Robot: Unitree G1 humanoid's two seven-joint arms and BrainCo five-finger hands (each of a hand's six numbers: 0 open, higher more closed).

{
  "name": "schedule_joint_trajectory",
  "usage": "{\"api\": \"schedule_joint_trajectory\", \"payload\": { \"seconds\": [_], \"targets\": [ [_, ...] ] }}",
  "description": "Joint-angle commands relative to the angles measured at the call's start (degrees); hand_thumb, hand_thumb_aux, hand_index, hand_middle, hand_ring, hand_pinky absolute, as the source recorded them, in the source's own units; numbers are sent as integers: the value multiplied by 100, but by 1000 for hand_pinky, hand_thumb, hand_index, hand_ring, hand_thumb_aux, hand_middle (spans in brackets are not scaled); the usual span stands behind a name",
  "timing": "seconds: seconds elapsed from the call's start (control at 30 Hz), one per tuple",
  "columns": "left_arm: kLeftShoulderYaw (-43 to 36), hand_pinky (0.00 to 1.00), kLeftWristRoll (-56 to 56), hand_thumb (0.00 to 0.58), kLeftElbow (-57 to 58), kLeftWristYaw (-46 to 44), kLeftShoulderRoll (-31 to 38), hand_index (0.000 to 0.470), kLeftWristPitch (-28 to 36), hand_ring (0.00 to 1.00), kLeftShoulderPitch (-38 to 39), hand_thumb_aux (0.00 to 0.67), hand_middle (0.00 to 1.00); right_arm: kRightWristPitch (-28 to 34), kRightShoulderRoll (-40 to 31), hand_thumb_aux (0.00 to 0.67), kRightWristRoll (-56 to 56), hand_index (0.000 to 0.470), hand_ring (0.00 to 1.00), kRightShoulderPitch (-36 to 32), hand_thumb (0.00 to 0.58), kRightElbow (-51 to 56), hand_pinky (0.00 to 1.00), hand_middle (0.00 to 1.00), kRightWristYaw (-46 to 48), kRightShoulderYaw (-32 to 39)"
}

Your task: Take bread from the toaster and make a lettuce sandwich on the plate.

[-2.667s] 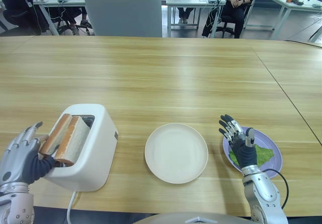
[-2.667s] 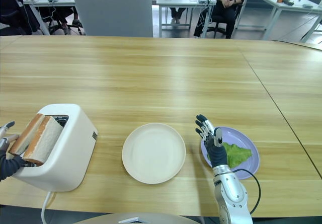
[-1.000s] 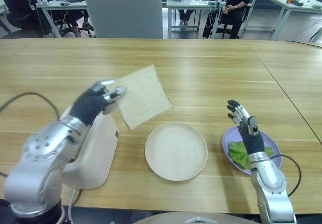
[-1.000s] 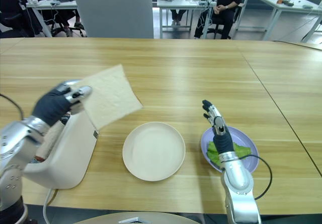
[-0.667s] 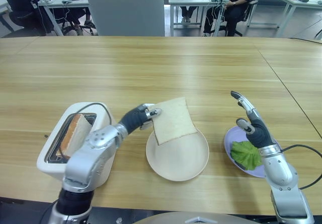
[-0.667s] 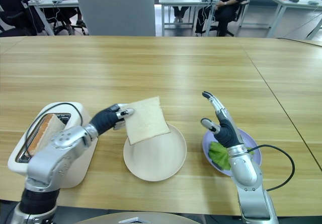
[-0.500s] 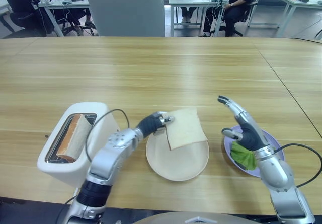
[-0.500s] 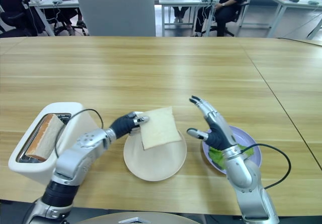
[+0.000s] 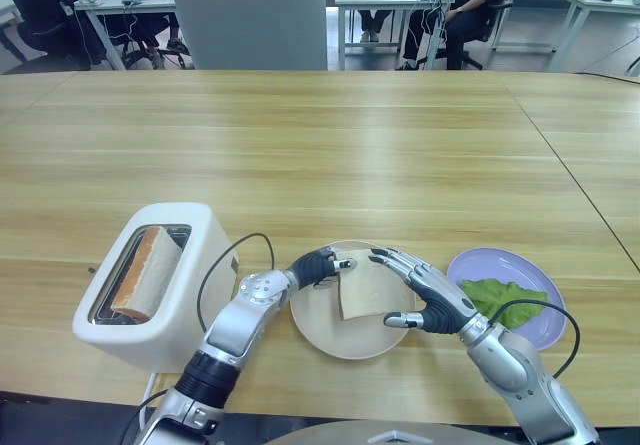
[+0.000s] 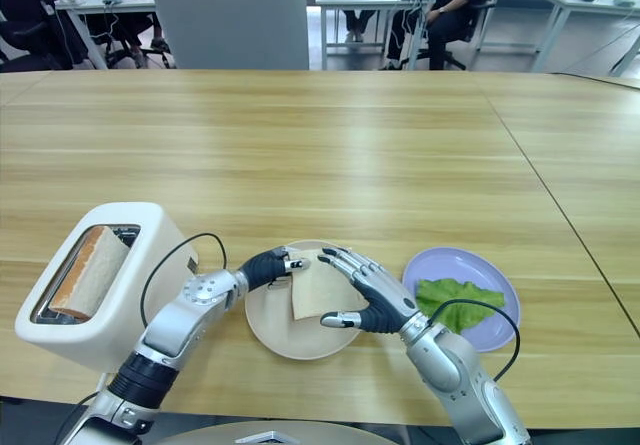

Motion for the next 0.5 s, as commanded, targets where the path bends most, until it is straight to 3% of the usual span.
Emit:
{"api": "schedule_joint_trajectory", "payload": {
  "seconds": [0.03, 0.23, 0.5],
  "targets": [
    [65, 1000, 134, 580, -278, -37, 150, 460, 86, 1000, 135, 670, 1000, -30, -48, 0, 22, 0, 0, -5, 0, 263, 0, 0, 92, 68],
    [139, 1000, 223, 580, -523, -9, 271, 460, 118, 1000, 266, 670, 1000, -57, -4, 0, 141, 0, 0, 12, 0, 564, 0, 0, 179, 244],
    [-231, 1000, 709, 580, -7, 71, 115, 460, -148, 1000, 173, 670, 1000, -63, 173, 0, 187, 0, 0, -109, 0, 850, 0, 0, 277, 525]
  ]
}}
